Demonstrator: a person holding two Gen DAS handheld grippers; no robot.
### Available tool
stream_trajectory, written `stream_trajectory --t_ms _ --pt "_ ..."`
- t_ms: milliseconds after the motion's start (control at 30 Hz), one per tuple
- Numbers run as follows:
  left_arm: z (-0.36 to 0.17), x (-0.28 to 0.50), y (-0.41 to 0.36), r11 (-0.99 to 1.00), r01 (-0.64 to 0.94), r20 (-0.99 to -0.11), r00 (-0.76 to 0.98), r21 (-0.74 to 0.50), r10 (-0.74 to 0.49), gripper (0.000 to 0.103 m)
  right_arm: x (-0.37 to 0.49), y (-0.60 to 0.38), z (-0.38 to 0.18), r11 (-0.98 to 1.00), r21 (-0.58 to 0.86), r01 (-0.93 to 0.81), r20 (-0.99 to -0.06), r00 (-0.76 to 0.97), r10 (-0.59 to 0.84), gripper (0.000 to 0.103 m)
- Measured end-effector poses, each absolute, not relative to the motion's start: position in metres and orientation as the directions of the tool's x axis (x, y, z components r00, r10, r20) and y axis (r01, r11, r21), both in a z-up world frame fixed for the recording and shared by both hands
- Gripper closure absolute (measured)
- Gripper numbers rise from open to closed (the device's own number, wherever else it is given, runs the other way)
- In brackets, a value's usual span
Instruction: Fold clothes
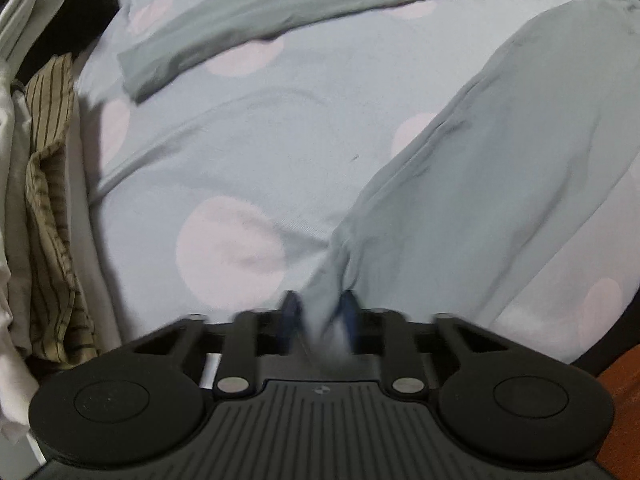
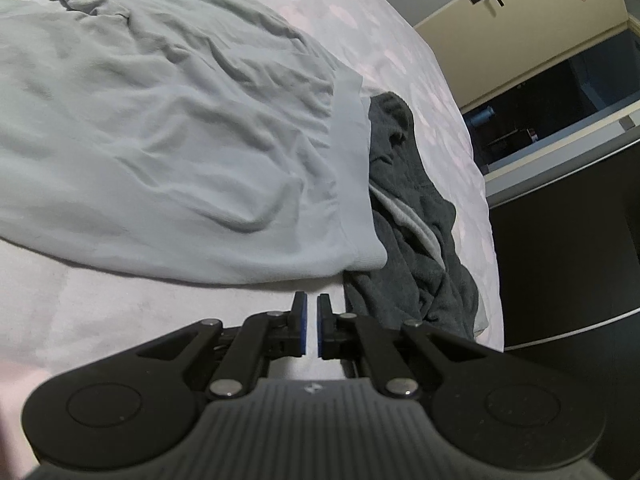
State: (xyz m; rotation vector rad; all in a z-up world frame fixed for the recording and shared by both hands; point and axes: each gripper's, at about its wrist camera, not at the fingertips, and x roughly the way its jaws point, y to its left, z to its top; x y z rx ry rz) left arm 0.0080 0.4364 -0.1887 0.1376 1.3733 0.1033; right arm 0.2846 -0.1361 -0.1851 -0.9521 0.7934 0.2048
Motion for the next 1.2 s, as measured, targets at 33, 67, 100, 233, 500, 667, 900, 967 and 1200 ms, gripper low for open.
stream_trajectory --t_ms 33,67,100,233,500,667,900,967,1200 --pt "-0.191 0.008 0.435 0.986 0.008 -0.968 0.195 0.166 0.161 0.091 0.284 -0.136 -0.185 0.582 -0.653 -0.485 -0.684 0.708 -0.177 0.099" --pt "-0.189 0.006 0.432 0.982 0.014 -0.962 0.2 0.19 0.184 0.093 0.284 -0.135 -0.186 0.58 -0.655 -0.485 -0.683 0.708 -0.18 0.099" --pt "-0.186 0.005 0.43 0.977 0.018 -0.957 0.205 0.211 0.203 0.093 0.284 -0.135 -0.187 0.578 -0.657 -0.484 -0.682 0.708 -0.184 0.099" --pt "-0.166 0.006 0.441 0.963 -0.03 -0.936 0.231 0.267 0.266 0.093 0.285 -0.131 -0.192 0.566 -0.665 -0.487 -0.682 0.705 -0.195 0.099" --pt "-0.192 0.016 0.458 0.909 -0.016 -0.899 0.137 0.417 0.415 0.081 0.283 -0.124 -0.197 0.549 -0.675 -0.492 -0.678 0.707 -0.2 0.099" --pt "-0.176 0.003 0.458 0.913 -0.027 -0.895 0.19 0.407 0.404 0.081 0.282 -0.132 -0.194 0.558 -0.678 -0.478 -0.669 0.716 -0.2 0.098" --pt "-0.154 -0.009 0.404 0.857 0.246 -0.879 0.285 0.453 0.383 0.074 0.279 -0.144 -0.188 0.51 -0.701 -0.499 -0.64 0.755 -0.14 0.096" --pt "-0.158 -0.013 0.389 0.813 0.34 -0.874 0.298 0.472 0.383 0.071 0.276 -0.146 -0.188 0.46 -0.731 -0.504 -0.614 0.78 -0.121 0.085" --pt "-0.189 -0.023 0.356 0.691 0.561 -0.89 0.261 0.456 0.374 0.07 0.267 -0.156 -0.203 0.167 -0.837 -0.521 -0.535 0.843 -0.058 0.079"
